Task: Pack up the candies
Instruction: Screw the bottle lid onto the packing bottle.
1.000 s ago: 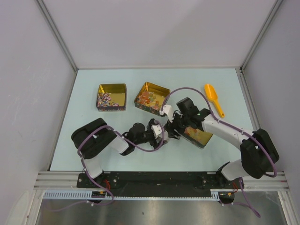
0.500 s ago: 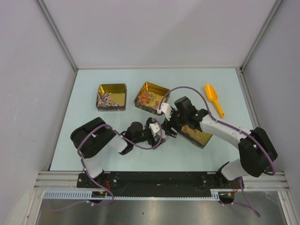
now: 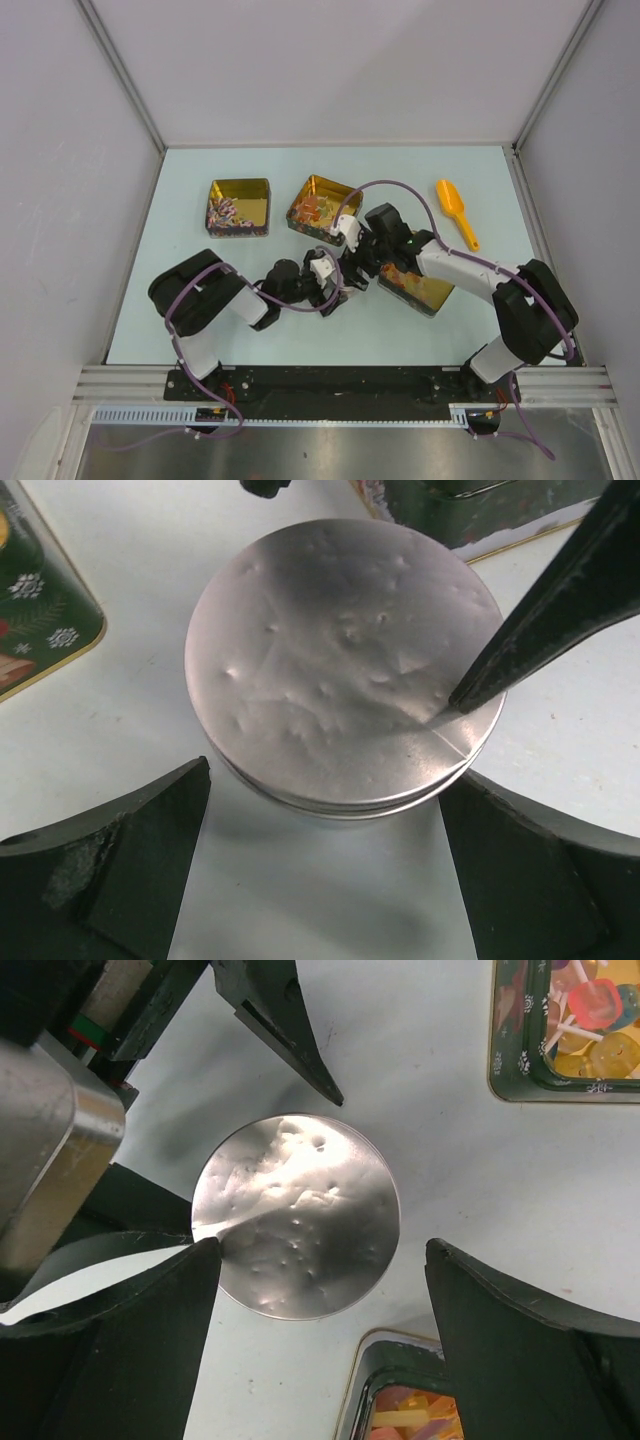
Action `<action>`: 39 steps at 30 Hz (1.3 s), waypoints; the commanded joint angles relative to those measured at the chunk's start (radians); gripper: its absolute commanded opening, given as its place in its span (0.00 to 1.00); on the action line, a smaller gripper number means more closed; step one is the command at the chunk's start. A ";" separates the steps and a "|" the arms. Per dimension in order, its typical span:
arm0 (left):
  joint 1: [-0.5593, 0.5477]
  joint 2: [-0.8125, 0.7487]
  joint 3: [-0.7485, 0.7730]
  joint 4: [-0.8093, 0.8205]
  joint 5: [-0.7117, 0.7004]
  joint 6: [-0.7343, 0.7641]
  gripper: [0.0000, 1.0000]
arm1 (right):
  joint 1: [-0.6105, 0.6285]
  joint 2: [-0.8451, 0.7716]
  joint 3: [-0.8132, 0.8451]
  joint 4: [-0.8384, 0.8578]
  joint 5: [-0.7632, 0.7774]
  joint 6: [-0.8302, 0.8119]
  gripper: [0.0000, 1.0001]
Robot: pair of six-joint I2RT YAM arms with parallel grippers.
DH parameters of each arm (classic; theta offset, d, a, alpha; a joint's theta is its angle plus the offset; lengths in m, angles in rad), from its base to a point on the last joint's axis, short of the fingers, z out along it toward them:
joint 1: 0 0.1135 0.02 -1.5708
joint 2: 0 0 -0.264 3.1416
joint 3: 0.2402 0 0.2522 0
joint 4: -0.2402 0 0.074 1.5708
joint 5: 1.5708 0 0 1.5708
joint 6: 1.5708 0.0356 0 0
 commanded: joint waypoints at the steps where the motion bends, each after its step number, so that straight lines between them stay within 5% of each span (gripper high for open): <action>1: -0.023 -0.069 0.057 -0.043 0.092 0.096 1.00 | 0.046 0.099 0.009 0.056 0.118 0.039 0.88; 10: 0.026 -0.154 -0.006 -0.086 0.126 0.109 1.00 | 0.053 0.118 0.009 0.069 0.124 0.045 0.92; 27: 0.099 -0.048 0.069 -0.138 0.157 0.006 1.00 | -0.033 0.001 0.087 0.023 -0.014 0.039 0.98; 39: 0.171 -0.134 -0.073 0.125 0.227 -0.102 1.00 | -0.046 0.061 0.107 0.010 -0.019 0.071 1.00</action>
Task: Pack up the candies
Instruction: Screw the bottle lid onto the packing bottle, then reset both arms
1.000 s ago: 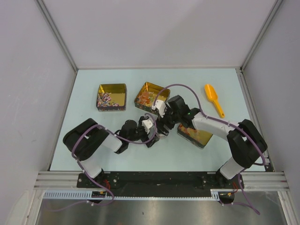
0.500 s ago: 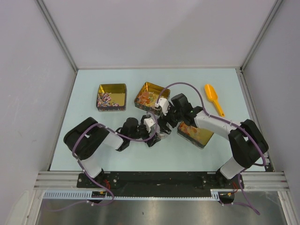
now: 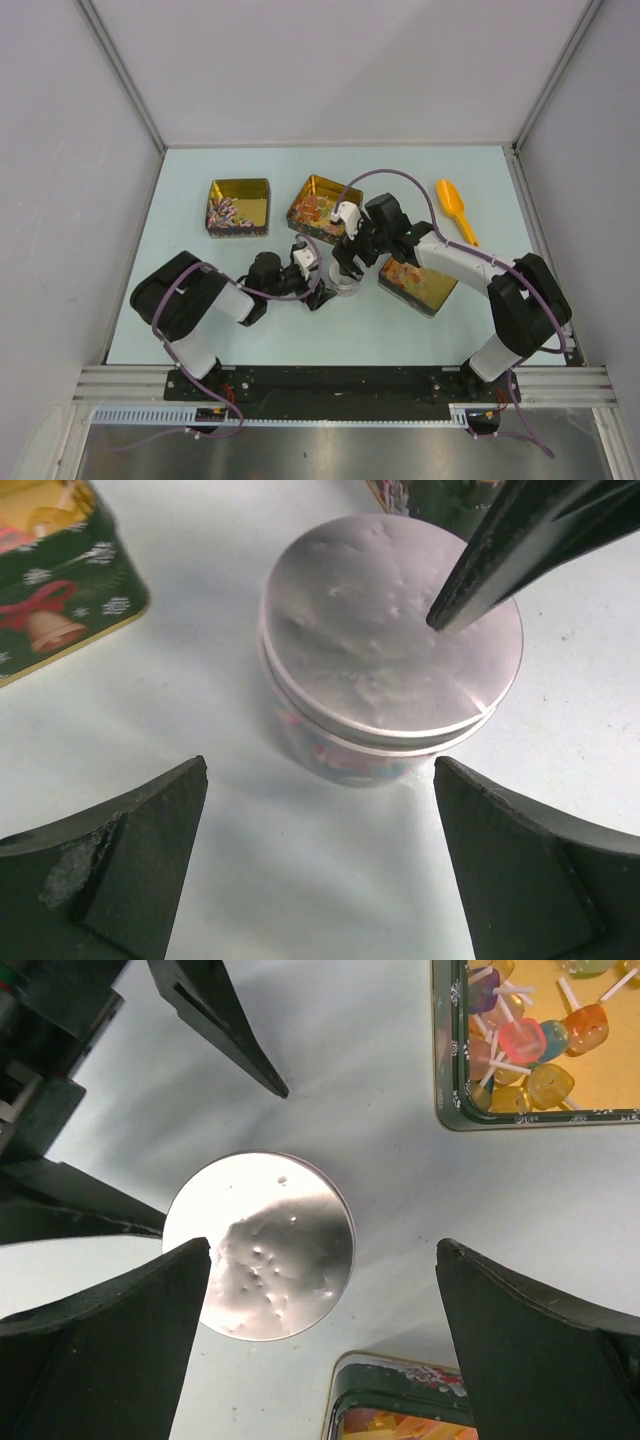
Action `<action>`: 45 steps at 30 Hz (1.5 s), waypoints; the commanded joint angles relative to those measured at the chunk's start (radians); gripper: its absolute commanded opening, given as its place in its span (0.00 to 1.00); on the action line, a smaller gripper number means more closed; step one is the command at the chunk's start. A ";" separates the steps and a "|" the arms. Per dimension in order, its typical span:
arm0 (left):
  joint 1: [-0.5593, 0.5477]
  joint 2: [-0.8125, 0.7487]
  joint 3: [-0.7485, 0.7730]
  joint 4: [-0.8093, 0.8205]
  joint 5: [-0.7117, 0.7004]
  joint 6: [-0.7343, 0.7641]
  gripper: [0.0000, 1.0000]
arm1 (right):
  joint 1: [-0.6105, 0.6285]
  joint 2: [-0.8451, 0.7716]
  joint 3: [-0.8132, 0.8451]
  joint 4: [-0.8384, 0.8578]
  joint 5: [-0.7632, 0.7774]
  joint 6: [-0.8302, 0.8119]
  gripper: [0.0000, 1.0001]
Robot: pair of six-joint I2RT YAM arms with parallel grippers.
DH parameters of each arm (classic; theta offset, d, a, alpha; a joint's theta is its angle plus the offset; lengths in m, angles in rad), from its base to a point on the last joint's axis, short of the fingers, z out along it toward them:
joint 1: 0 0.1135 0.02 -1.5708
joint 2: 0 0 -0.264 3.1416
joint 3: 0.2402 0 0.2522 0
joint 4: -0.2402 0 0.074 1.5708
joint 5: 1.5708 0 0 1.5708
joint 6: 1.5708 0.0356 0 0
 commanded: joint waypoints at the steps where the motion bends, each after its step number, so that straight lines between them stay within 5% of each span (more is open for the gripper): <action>1: 0.029 -0.070 -0.052 0.184 0.080 -0.055 1.00 | -0.009 0.028 0.038 -0.018 -0.019 0.025 1.00; 19: 0.127 -0.205 -0.079 0.112 0.253 -0.124 1.00 | 0.023 0.034 0.021 -0.036 0.006 -0.038 0.99; 24: 0.132 -0.209 -0.098 0.176 0.261 -0.106 1.00 | 0.031 0.002 0.103 -0.182 -0.042 -0.197 1.00; 32: 0.199 -0.327 -0.107 0.236 0.318 -0.072 1.00 | -0.018 -0.033 0.164 -0.265 -0.096 -0.199 1.00; 37: 0.294 -0.481 0.092 -0.254 0.381 -0.014 1.00 | -0.043 -0.150 0.164 -0.254 0.018 -0.135 1.00; 38: 0.302 -0.487 0.226 -0.379 0.382 0.043 1.00 | -0.044 -0.171 0.164 -0.260 0.025 -0.130 1.00; 39: 0.304 -0.492 0.297 -0.651 0.362 0.102 1.00 | -0.044 -0.219 0.164 -0.263 0.056 -0.127 1.00; 41: 0.304 -0.505 0.470 -0.860 0.265 0.245 1.00 | -0.044 -0.265 0.163 -0.288 0.081 -0.130 1.00; 45: 0.328 -0.559 0.650 -1.193 0.186 0.284 1.00 | -0.043 -0.363 0.190 -0.361 0.148 -0.154 1.00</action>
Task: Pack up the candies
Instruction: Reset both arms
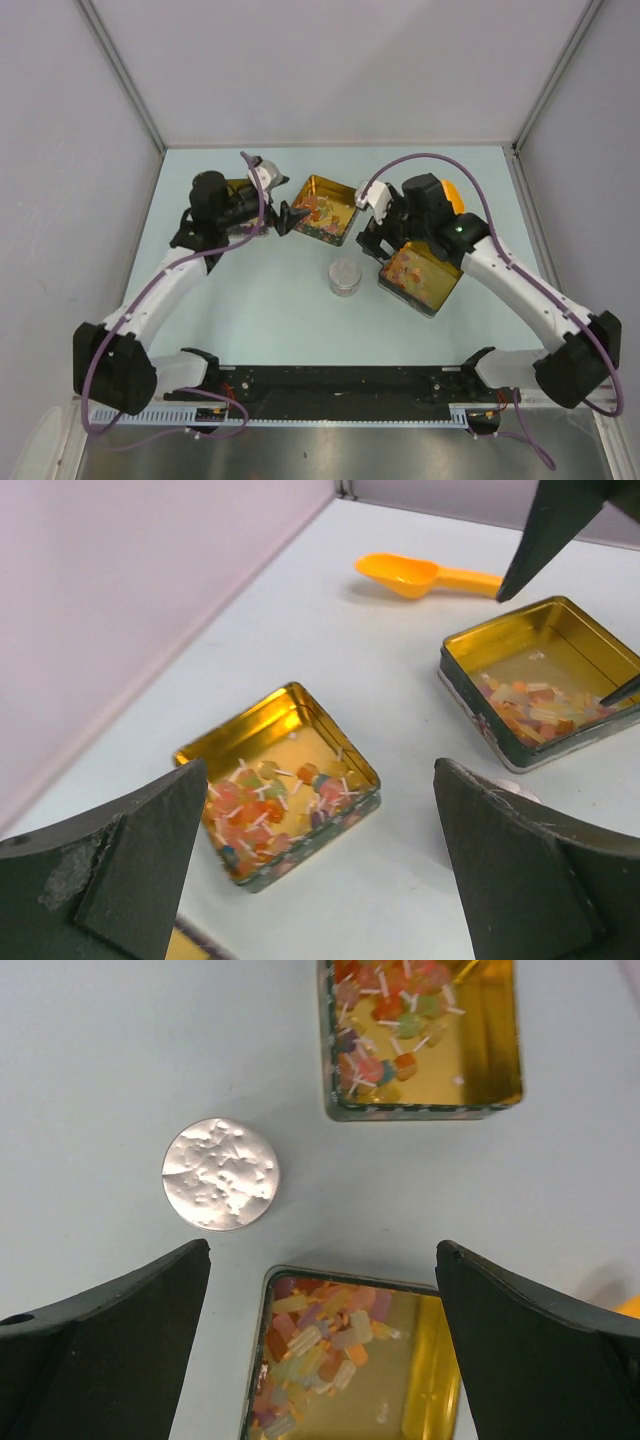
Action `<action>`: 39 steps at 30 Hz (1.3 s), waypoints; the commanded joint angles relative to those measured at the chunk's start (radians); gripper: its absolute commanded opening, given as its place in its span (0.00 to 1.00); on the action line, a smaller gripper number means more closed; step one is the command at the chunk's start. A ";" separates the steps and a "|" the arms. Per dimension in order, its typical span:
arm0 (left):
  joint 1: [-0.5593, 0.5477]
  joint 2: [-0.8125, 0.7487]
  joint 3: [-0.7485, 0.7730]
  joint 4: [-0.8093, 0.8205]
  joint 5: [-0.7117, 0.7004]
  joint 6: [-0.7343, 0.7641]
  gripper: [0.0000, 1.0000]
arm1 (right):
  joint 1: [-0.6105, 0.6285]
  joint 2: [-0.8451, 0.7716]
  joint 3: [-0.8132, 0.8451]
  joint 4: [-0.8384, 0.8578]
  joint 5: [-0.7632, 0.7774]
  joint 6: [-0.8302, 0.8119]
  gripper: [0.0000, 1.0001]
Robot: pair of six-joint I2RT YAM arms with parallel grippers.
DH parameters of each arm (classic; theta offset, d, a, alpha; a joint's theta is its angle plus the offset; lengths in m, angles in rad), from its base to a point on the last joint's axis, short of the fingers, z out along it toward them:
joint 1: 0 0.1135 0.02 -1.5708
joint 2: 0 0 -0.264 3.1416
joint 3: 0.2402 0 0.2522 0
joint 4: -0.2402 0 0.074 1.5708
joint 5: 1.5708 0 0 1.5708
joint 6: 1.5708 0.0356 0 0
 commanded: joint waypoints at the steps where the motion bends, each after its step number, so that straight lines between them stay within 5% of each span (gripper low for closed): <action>1: 0.030 -0.094 0.182 -0.517 -0.062 0.146 1.00 | 0.002 -0.105 0.074 -0.090 0.089 -0.009 1.00; 9: 0.042 -0.235 0.328 -0.723 -0.149 0.167 1.00 | 0.003 -0.240 0.129 -0.056 0.259 0.081 1.00; 16: 0.048 -0.284 0.521 -0.811 -0.385 0.120 1.00 | 0.000 -0.394 0.154 -0.047 0.392 0.098 1.00; 27: 0.058 -0.359 0.552 -0.780 -0.769 0.065 1.00 | -0.052 -0.409 0.163 0.172 0.714 0.115 1.00; 39: 0.087 -0.332 0.628 -0.800 -0.761 0.022 1.00 | -0.079 -0.403 0.163 0.148 0.687 0.123 1.00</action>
